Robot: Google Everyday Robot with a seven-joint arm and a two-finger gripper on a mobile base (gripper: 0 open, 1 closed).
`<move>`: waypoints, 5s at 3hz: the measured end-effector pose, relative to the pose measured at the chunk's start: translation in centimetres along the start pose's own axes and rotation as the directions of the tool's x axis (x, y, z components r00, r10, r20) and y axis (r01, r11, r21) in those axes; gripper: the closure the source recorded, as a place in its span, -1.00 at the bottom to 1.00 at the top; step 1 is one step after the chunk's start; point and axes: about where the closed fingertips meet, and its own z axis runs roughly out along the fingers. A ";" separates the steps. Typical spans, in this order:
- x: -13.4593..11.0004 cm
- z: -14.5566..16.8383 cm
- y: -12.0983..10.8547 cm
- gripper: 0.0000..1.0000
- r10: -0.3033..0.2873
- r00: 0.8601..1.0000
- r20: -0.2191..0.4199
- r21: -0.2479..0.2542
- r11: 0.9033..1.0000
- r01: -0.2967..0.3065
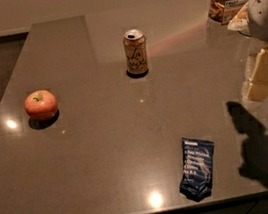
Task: Pick rxbar blueberry
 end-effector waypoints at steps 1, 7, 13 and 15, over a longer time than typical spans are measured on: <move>0.0 0.0 0.0 -1.00 0.000 1.000 0.001 0.001 1.000 0.000; -2.2 9.4 12.5 -1.00 -0.617 0.773 0.147 -0.249 0.734 0.632; -4.7 11.7 16.5 0.91 -0.768 0.579 0.274 -0.269 0.517 0.813; -6.0 9.7 15.5 1.00 -0.747 0.605 0.278 -0.249 0.552 0.796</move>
Offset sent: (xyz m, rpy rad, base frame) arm -0.0138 0.0124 -0.0099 0.0037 0.0285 0.0673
